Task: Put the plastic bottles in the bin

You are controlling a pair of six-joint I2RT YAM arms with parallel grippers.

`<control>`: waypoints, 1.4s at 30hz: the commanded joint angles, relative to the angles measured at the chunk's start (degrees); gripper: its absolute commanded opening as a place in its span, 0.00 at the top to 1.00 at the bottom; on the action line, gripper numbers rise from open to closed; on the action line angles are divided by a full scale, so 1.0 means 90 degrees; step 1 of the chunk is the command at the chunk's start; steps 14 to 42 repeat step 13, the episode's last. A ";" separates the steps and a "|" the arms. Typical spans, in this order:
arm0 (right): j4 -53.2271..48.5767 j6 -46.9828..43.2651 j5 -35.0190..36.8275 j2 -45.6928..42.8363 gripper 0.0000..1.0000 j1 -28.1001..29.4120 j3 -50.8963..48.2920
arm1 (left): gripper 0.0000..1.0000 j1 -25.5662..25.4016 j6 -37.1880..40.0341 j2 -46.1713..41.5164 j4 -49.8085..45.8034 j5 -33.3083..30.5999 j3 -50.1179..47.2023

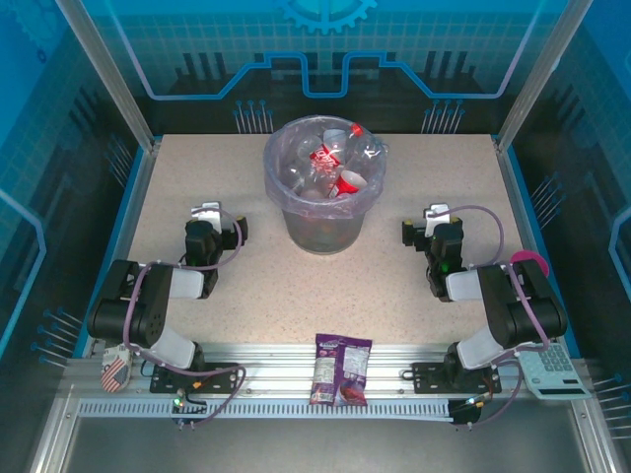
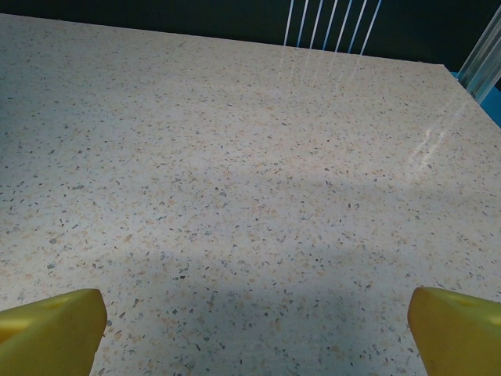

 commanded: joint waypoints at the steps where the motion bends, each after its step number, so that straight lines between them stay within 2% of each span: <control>1: 0.0286 -0.0019 -0.0021 0.0046 0.00 -0.0082 0.0063 | 0.01 0.0062 0.0126 0.0024 0.0285 0.0126 -0.0034; 3: 0.0156 0.0038 -0.0250 0.0017 0.00 -0.0190 0.0091 | 0.01 0.0069 0.0123 0.0024 0.0285 0.0128 -0.0035; 42: 0.0221 0.0024 -0.0235 0.0017 0.00 -0.0191 0.0072 | 0.01 0.0062 0.0126 0.0025 0.0285 0.0124 -0.0031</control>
